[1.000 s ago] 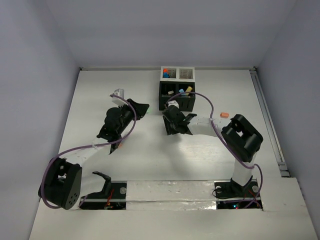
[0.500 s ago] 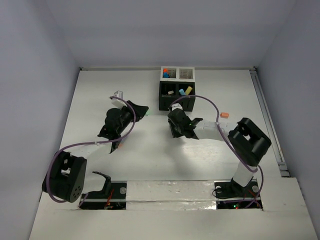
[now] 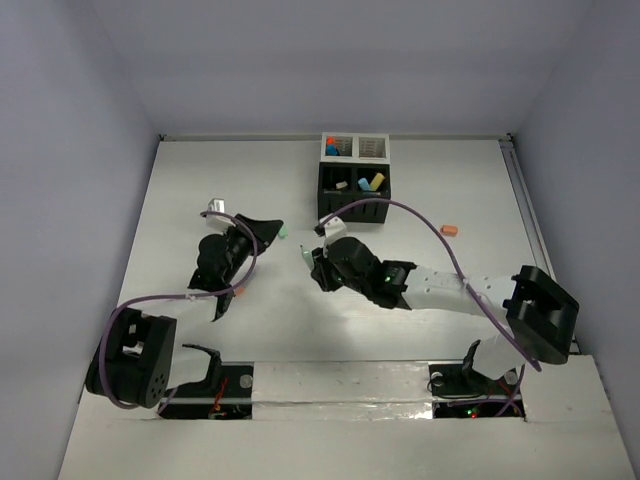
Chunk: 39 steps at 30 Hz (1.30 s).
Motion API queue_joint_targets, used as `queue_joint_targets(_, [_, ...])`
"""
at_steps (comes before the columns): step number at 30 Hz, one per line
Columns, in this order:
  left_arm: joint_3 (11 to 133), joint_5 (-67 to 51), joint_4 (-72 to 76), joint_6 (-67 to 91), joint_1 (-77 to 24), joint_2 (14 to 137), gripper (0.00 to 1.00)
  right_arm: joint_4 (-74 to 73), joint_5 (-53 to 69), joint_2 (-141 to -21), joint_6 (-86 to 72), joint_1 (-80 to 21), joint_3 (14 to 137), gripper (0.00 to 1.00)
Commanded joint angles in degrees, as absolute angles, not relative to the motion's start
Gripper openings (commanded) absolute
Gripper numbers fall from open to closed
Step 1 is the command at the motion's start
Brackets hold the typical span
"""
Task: Sort the stationery into containers
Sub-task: Close the pen cap on the pen.
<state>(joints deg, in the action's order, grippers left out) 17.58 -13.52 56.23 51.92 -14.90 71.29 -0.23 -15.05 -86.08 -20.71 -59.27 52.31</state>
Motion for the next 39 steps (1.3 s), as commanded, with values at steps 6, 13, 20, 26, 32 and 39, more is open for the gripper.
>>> queue_joint_targets(6, [14.1, -11.6, 66.4, 54.1, -14.8, 64.4, 0.0, 6.3, -16.4, -90.1, -19.9, -62.3, 61.0, 0.0])
queue_joint_targets(13, [12.6, -12.0, 70.0, 53.6, -14.8, 63.4, 0.0, 6.6, -15.8, -91.2, -20.1, -62.3, 63.9, 0.0])
queue_joint_targets(20, [12.3, -12.9, 71.9, 54.1, -14.8, 64.2, 0.0, 7.0, -15.5, -91.4, -20.2, -62.3, 64.7, 0.0])
queue_joint_targets(26, [12.2, -14.0, 73.5, 54.3, -14.8, 64.9, 0.0, 7.6, -16.6, -91.5, -20.3, -62.3, 64.7, 0.0])
queue_joint_targets(32, [12.3, -14.7, 74.4, 54.3, -14.8, 65.9, 0.0, 8.4, -17.2, -91.0, -20.2, -62.3, 64.7, 0.0])
queue_joint_targets(39, [12.5, -13.9, 73.1, 53.9, -14.8, 65.7, 0.0, 8.4, -17.2, -90.8, -20.0, -62.3, 65.1, 0.0])
